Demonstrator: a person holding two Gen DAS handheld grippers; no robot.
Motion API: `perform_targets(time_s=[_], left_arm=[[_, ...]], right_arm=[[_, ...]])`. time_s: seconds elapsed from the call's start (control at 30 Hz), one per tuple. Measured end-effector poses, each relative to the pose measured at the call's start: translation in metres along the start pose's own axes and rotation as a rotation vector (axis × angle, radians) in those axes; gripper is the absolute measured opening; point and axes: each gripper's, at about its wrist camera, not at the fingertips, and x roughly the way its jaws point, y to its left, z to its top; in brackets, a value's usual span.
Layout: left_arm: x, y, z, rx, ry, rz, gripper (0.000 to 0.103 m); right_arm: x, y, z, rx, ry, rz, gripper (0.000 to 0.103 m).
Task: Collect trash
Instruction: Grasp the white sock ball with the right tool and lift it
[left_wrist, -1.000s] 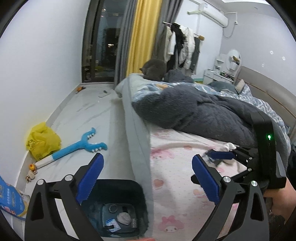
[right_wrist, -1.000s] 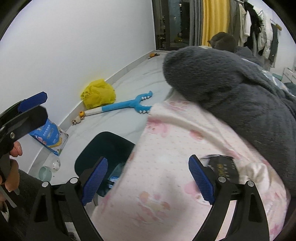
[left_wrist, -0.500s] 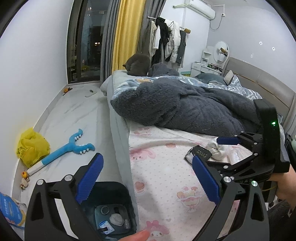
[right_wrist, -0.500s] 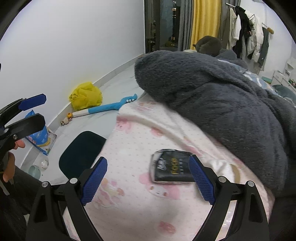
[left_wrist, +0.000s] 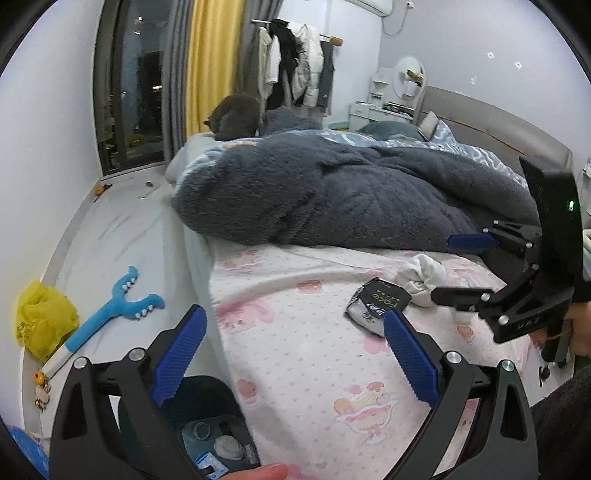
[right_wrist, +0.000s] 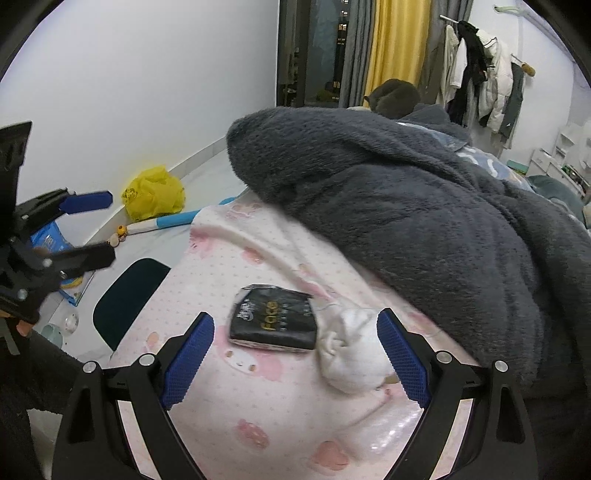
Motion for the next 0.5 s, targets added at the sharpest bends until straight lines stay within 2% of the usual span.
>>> perform_targets(time_s=[0.07, 0.2, 0.5], left_arm=[[0.007, -0.002, 0.001, 0.007, -0.002, -0.014, 0.098], [0.019, -0.009, 0.001, 0.030, 0.007, -0.070, 0.098], [0.042, -0.024, 0.003, 0.089, 0.039, -0.182, 0.098]], right_arm=[[-0.001, -0.006, 0.000, 0.003, -0.009, 0.007, 0.091], [0.003, -0.018, -0.004, 0.020, 0.001, 0.015, 0.078], [0.013, -0.034, -0.013, 0.039, 0.041, 0.017, 0.064]])
